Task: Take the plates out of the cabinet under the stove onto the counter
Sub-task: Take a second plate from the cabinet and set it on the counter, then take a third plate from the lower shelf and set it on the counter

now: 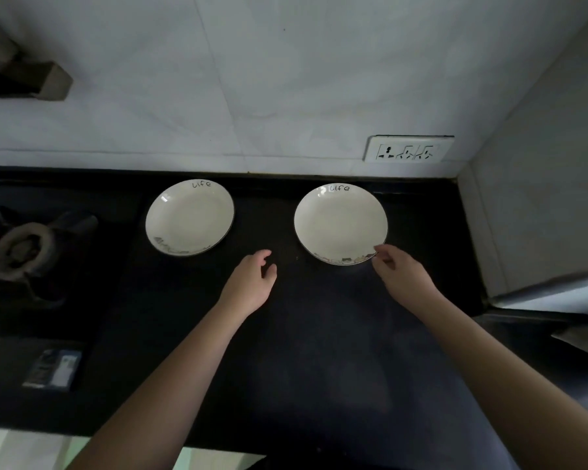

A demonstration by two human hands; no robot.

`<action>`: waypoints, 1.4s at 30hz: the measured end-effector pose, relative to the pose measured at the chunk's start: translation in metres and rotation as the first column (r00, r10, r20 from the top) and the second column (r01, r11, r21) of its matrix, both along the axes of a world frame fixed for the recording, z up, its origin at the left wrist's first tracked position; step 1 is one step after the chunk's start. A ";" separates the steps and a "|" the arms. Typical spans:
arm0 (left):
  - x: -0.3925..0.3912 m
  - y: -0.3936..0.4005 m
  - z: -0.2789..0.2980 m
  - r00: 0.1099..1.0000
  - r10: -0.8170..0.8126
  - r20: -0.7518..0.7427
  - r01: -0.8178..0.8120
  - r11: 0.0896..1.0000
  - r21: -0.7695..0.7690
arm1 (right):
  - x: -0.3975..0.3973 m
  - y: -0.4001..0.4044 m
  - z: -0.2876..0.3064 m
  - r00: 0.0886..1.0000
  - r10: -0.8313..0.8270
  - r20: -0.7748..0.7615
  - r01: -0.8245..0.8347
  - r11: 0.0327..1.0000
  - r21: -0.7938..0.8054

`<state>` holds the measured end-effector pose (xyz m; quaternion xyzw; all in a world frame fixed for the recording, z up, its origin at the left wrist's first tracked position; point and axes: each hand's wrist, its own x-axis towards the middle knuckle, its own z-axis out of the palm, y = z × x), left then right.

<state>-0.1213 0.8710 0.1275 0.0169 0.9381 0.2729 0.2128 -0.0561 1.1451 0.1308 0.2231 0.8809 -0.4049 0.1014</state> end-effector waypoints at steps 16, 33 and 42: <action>0.147 -0.090 0.035 0.941 -0.250 -0.230 0.106 0.859 -0.501 | 0.069 -0.107 0.035 0.823 0.567 0.019 -0.532 0.760 0.374; 0.336 -0.264 0.035 0.946 0.020 -0.323 -0.160 0.896 -0.415 | 0.223 -0.253 0.063 0.679 0.729 0.084 -0.649 0.543 0.533; 0.468 -0.351 0.056 0.920 0.205 -0.335 -0.321 0.885 -0.339 | 0.323 -0.325 0.087 0.611 0.782 0.127 -0.671 0.426 0.607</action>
